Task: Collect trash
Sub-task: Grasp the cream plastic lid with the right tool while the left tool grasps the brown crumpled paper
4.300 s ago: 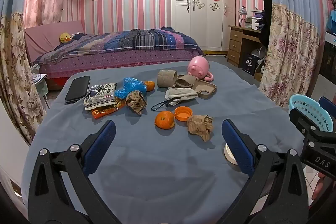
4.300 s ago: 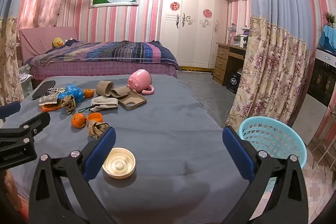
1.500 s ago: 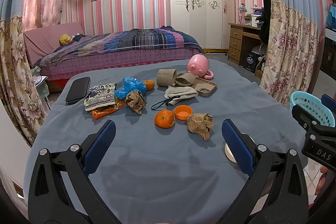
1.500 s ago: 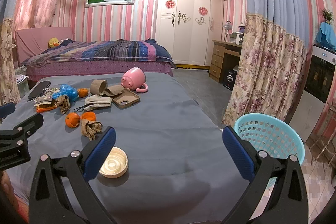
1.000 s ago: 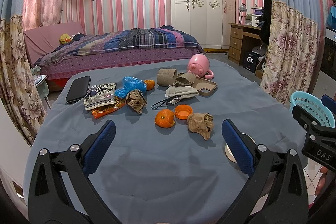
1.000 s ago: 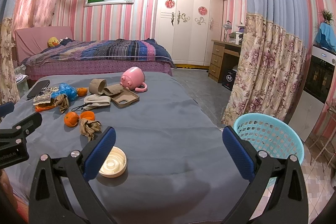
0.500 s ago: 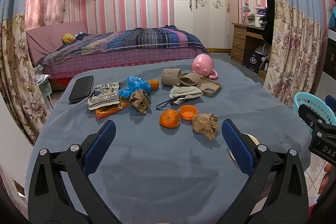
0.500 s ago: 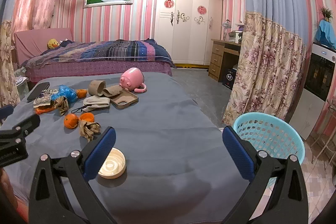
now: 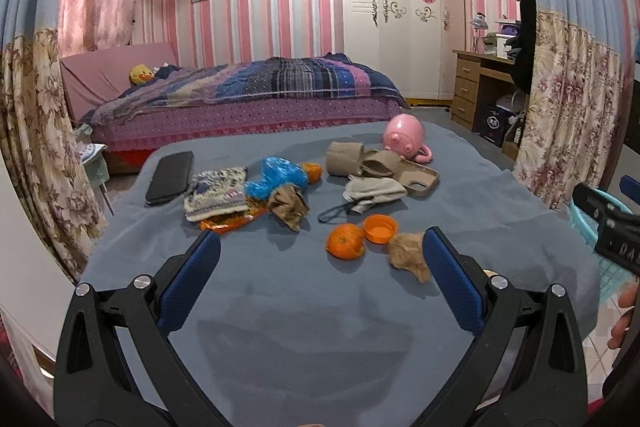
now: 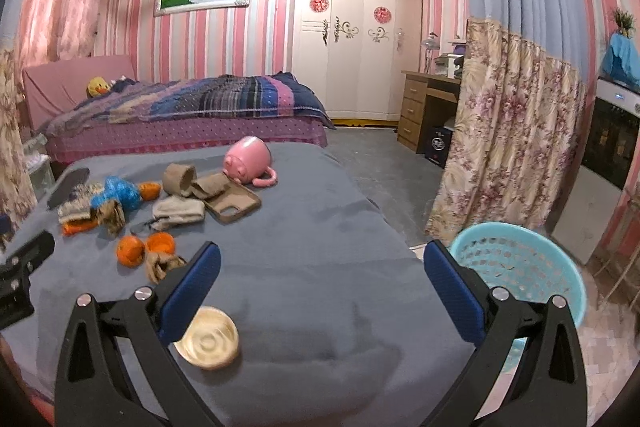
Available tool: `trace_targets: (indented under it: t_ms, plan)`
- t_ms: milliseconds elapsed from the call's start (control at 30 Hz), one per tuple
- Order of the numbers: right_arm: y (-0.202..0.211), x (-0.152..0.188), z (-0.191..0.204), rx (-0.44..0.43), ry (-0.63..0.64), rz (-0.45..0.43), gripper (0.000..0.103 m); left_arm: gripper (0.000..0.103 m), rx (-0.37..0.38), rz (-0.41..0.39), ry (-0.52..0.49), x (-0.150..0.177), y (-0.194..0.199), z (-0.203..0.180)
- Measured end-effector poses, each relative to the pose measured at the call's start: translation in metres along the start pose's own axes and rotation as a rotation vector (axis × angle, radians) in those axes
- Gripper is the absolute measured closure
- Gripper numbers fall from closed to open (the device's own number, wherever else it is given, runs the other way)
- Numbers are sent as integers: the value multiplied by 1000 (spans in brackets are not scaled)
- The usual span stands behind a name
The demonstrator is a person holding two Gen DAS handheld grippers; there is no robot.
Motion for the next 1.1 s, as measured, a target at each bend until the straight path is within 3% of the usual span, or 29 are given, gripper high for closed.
trace_targets:
  t_ms: [233,500,1000,1100]
  plan:
    - [-21,36,19,-36,16,95,4,5,-47,24,19,5,-15,29]
    - [-27,61,52,-103,74,127,4,5,-78,52,22,21,-22,57]
    - [-44,100,77,-167,74,232,4,5,-69,127,79,60,-25,76]
    - [-47,106,78,-176,79,254,8,5,-62,133,77,62,-26,72]
Point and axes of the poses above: each gripper's, at about its wrist camera, not at the fingertips, and y roughly against the way its jaws point, z to its left, x to its underside, the point moved 5 cm from there along -y, roughly the way its jaws point, and after that the axes turned 11 degrees about -z, right-handed, at the moved point
